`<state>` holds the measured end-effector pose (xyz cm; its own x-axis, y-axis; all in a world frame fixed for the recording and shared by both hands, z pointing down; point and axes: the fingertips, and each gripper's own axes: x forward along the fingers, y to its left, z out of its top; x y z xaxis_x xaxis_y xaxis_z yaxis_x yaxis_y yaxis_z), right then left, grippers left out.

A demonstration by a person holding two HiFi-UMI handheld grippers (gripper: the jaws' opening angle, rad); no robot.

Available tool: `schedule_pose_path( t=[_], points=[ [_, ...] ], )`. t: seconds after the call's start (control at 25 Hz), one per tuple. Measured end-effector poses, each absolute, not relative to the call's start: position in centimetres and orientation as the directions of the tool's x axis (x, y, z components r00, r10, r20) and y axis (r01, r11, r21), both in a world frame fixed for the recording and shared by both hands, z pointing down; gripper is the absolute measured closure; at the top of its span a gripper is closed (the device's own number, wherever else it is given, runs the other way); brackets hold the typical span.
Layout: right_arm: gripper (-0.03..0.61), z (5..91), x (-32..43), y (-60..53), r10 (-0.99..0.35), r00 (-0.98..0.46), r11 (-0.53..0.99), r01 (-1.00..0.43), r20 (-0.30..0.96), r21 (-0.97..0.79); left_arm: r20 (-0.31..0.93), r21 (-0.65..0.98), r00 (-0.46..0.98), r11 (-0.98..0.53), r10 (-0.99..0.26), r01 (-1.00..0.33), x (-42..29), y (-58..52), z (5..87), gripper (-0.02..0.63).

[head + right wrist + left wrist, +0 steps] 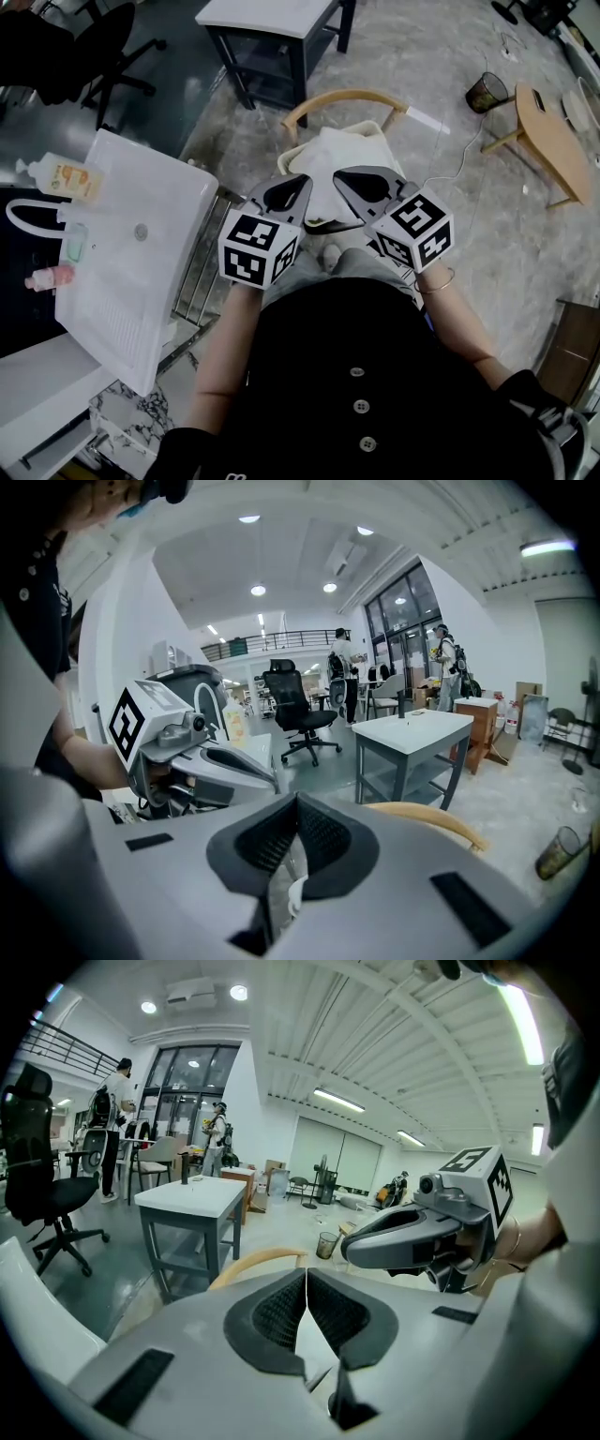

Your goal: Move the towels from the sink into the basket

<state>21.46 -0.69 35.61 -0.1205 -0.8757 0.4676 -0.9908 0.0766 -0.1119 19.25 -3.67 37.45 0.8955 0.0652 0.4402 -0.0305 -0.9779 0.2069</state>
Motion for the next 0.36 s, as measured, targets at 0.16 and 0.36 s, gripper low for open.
schedule_pose_path(
  t=[0.16, 0.36],
  points=[
    [0.577, 36.18, 21.48, -0.57, -0.875, -0.103, 0.05, -0.991, 0.472, -0.123, 0.447, 0.21, 0.89, -0.978, 0.086, -0.011, 19.26, -3.38, 37.76, 0.597],
    [0.577, 36.29, 21.37, -0.67, -0.877, -0.092, 0.035, -0.991, 0.472, -0.127, 0.442, 0.246, 0.891, -0.969, 0.103, -0.01, 19.03, -3.27, 37.96, 0.597]
  ],
)
